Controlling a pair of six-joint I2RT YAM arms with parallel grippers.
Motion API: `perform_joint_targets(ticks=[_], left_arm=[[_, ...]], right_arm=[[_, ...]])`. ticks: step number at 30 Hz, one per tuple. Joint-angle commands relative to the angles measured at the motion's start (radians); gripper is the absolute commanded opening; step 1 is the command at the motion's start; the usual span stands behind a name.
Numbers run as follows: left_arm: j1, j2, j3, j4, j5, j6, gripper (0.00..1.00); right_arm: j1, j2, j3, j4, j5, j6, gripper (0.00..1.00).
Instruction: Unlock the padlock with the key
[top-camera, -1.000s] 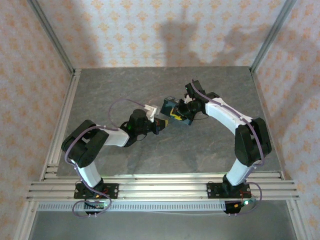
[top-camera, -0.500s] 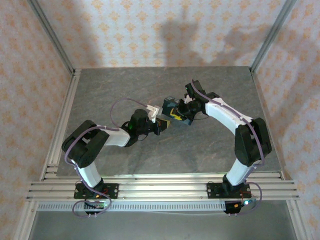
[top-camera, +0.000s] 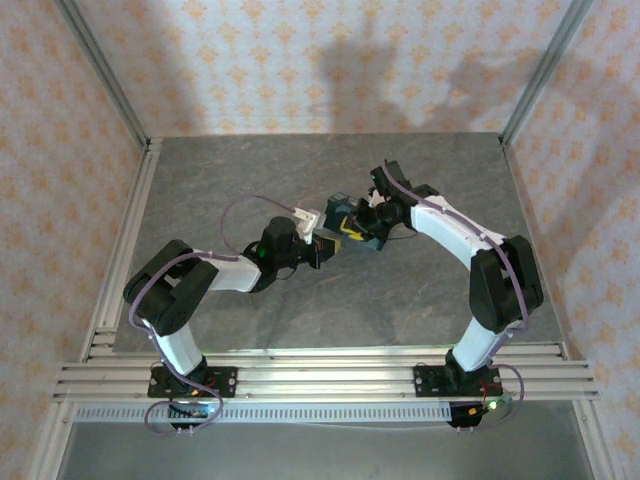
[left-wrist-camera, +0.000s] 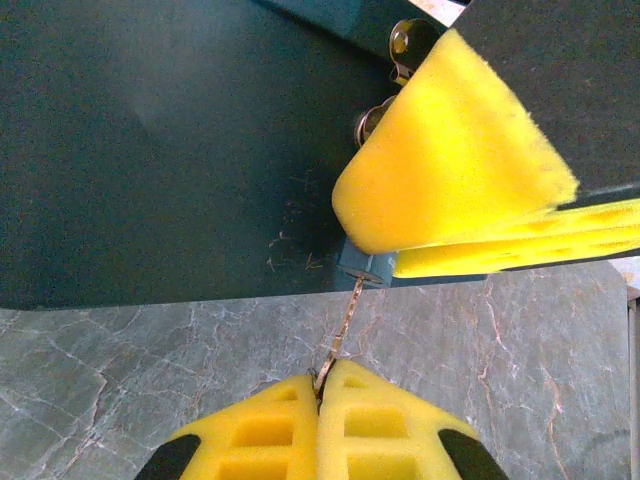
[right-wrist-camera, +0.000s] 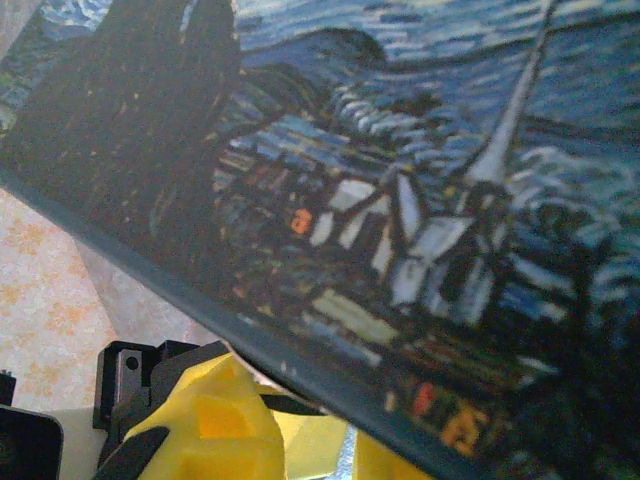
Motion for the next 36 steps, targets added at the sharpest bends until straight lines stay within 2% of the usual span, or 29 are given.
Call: perform_joint_targets(ticks=[1,27,36], left_arm=[[-0.005,-0.004,0.031,0.015,-0.013,0.009,0.00],[-0.005,-0.013,0.042,-0.001,-0.044,-0.020,0.00],[-0.017,-0.021,0.053,-0.049,-0.163,-0.060,0.00]], right_arm=[[-0.001,-0.041,-0.014,0.002,-0.020,-0.006,0.00],[0.015,-0.035,-0.023,-0.014,0.018,-0.012,0.00],[0.050,-0.007,0.012,-0.045,0.057,-0.011,0.00]])
